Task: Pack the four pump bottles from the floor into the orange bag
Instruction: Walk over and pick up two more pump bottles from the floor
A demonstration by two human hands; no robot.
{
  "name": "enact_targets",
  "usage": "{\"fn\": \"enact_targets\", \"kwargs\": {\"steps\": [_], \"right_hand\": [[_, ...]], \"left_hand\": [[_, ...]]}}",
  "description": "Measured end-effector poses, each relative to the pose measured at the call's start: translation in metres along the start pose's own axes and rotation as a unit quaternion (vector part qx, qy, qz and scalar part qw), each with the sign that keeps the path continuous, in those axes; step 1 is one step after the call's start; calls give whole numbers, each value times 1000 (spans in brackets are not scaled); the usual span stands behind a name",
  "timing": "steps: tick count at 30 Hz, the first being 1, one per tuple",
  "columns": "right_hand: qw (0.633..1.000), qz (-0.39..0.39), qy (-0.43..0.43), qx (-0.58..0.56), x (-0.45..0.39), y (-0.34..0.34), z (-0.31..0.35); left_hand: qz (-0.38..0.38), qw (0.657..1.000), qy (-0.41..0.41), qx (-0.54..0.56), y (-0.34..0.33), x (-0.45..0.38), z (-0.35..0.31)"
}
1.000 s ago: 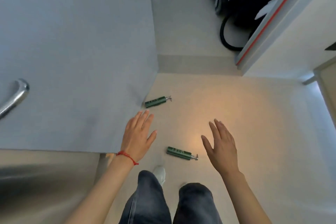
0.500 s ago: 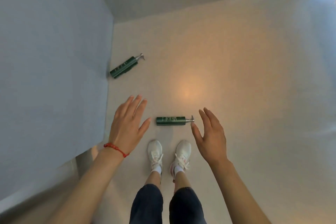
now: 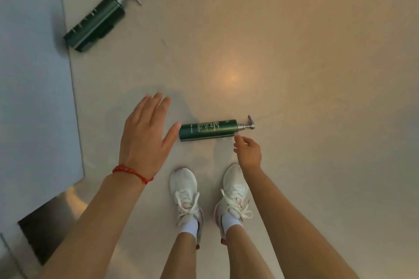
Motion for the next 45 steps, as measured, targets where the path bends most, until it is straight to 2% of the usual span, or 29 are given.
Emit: {"fn": "enact_targets", "kwargs": {"steps": [4,6,12,17,22,25,29,37,45], "right_hand": [[980,-25,-121,-154,-53,-33,-37],[967,-22,-152,-203,-72,-50,-47],[936,-42,-145,-317,-105,-75,-43],[956,-32,-47,-288,-94,-63,-18],[982,44,94,-161,-32,-27,49],[972,86,197,-94,23,2,102],[951,115,281,-57,92,40,170],[915,114,381,-69,196,86,302],[914,92,390,-66,219,54,402]], "left_hand": [[21,1000,-11,-7,-54,-9,26],[32,999,-9,-11,-75,-9,39],[29,1000,9,-1,-102,-5,59],[41,999,18,1,-90,0,57],[29,999,20,8,-35,-2,33],[-1,999,30,22,15,-6,15],[-35,998,42,35,84,-13,-9],[-100,992,71,40,206,-32,-25],[-106,992,57,25,275,-87,12]]}}
Point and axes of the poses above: each hand's wrist, its own x-axis away from the middle knuckle, its own y-axis out of the back of the hand, z = x × y, the point moved 8 cm from there along -x, towards the middle knuckle, and after that the axes turned 1 degree about z, right-handed, at the moved point
